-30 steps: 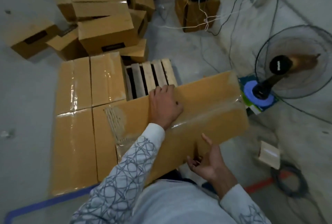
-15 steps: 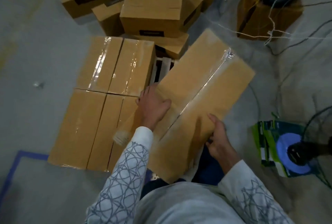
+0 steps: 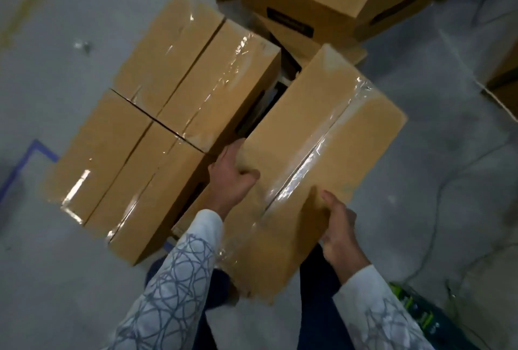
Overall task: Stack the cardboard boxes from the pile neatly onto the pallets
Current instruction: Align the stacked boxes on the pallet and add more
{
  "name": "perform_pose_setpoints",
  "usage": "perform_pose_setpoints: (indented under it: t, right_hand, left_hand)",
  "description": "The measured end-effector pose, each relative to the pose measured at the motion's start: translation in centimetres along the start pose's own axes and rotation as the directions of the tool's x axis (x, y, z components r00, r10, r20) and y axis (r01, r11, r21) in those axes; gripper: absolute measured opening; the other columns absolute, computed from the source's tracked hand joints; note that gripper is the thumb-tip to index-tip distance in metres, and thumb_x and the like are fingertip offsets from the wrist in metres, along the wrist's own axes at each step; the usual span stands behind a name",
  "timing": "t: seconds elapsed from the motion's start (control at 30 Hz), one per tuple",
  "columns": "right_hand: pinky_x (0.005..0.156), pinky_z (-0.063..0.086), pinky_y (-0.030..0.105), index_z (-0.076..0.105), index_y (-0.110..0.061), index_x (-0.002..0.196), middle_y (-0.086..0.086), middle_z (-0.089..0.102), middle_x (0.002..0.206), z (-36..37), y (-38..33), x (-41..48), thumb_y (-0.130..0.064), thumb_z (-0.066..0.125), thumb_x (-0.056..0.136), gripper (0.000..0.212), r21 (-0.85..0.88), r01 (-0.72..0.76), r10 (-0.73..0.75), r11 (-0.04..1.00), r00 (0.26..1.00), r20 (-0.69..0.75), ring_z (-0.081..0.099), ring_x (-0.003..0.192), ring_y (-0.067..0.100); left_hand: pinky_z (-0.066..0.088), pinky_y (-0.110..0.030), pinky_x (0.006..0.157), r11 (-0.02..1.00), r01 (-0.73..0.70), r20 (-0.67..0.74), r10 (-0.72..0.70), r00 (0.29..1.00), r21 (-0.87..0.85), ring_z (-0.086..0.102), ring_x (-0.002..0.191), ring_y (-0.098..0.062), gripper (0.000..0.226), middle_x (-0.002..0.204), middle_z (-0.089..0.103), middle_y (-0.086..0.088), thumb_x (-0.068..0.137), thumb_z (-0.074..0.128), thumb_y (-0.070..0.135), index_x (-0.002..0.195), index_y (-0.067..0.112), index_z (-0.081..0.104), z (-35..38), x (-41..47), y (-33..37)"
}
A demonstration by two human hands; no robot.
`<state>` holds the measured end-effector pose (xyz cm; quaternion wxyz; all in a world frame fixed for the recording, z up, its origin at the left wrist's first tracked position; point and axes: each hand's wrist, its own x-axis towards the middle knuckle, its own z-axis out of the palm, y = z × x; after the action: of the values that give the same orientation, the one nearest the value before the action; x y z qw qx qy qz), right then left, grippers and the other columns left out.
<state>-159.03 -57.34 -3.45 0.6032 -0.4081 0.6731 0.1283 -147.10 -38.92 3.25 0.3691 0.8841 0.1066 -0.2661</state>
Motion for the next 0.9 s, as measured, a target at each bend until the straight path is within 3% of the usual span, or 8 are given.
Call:
perform_pose_setpoints:
  t: [0.07,0.17,0.33,0.4,0.53,0.6,0.73,0.9]
  right_hand:
    - [0.092,0.058,0.054,0.065,-0.015,0.122,0.004,0.073,0.114,1.2,1.4,8.6,-0.085,0.086,0.02,0.126,-0.089,-0.023,0.017,0.996,0.998,-0.06,0.071,0.102,0.032]
    - [0.087,0.06,0.055,0.065,-0.011,0.117,0.005,0.073,0.109,4.7,0.4,15.4,-0.078,0.086,0.027,0.113,-0.105,0.018,-0.025,0.994,0.997,-0.072,0.072,0.095,0.031]
    - [0.097,0.055,0.054,0.049,-0.019,0.138,0.003,0.059,0.131,10.7,-1.5,23.5,-0.074,0.083,0.034,0.122,-0.121,0.036,-0.048,0.992,0.994,-0.101,0.059,0.118,0.032]
    - [0.098,0.054,0.056,0.043,-0.02,0.14,0.004,0.054,0.135,12.7,-2.1,26.4,-0.074,0.081,0.037,0.122,-0.165,0.053,-0.073,0.985,0.991,-0.114,0.054,0.124,0.034]
    - [0.094,0.052,0.051,0.038,-0.019,0.143,0.004,0.052,0.138,15.4,-3.0,29.1,-0.069,0.082,0.056,0.11,-0.245,0.019,-0.026,0.969,0.999,-0.029,0.057,0.116,0.027]
    - [0.088,0.05,0.043,0.045,-0.02,0.144,0.0,0.052,0.139,16.1,-3.0,29.2,-0.055,0.08,0.075,0.085,-0.255,-0.031,0.052,0.966,0.996,0.076,0.055,0.114,0.022]
    - [0.094,0.053,0.048,0.046,-0.032,0.143,-0.002,0.04,0.146,17.6,-3.5,27.6,-0.058,0.083,0.068,0.087,-0.456,0.062,0.021,0.888,0.984,0.175,0.051,0.123,0.023]
    - [0.103,0.043,0.035,0.055,-0.026,0.129,0.003,0.034,0.141,21.8,-9.4,26.5,-0.037,0.076,0.091,0.045,-0.654,0.47,-0.313,0.593,0.883,0.351,0.048,0.119,0.021]
  left_hand:
    - [0.043,-0.059,0.109,0.996,0.044,0.036,-0.041,0.999,-0.075,0.05,0.128,-0.026,0.08,0.134,0.051,0.009,0.074,0.074,0.03,0.149,0.033,0.045,2.6,4.5,-1.8]
    - [0.05,-0.048,0.101,0.974,0.098,0.072,-0.085,0.994,-0.203,0.049,0.123,-0.024,0.073,0.128,0.051,0.006,0.083,0.073,0.006,0.147,0.032,0.049,6.8,11.8,-5.5]
    - [0.046,-0.027,0.067,0.96,0.134,0.132,-0.104,0.986,-0.246,0.05,0.104,-0.018,0.077,0.116,0.049,0.011,0.084,0.065,-0.005,0.149,0.032,0.046,12.7,23.2,-11.4]
    - [0.048,-0.03,0.071,0.953,0.152,0.166,-0.111,0.98,-0.261,0.047,0.111,-0.022,0.078,0.118,0.049,0.01,0.084,0.065,-0.004,0.15,0.033,0.045,14.0,26.8,-13.0]
    - [0.039,-0.058,0.11,0.98,0.118,0.227,-0.079,0.971,-0.16,0.04,0.133,-0.033,0.091,0.133,0.047,0.008,0.065,0.068,0.024,0.147,0.051,0.039,15.2,32.0,-14.9]
    - [0.031,-0.064,0.115,0.977,0.161,0.266,-0.119,0.956,-0.141,0.033,0.143,-0.035,0.096,0.153,0.04,0.005,0.067,0.071,0.025,0.151,0.053,0.034,15.7,33.8,-15.6]
    - [0.017,-0.066,0.121,0.986,0.162,0.296,-0.143,0.945,-0.04,0.019,0.153,-0.032,0.102,0.168,0.025,0.006,0.077,0.079,0.023,0.158,0.051,0.024,15.4,34.6,-16.0]
    - [0.029,-0.053,0.117,0.932,0.275,-0.114,-0.308,0.945,-0.237,0.037,0.142,-0.029,0.077,0.156,0.044,-0.003,0.079,0.08,0.033,0.15,0.031,0.05,16.6,28.9,-16.1]
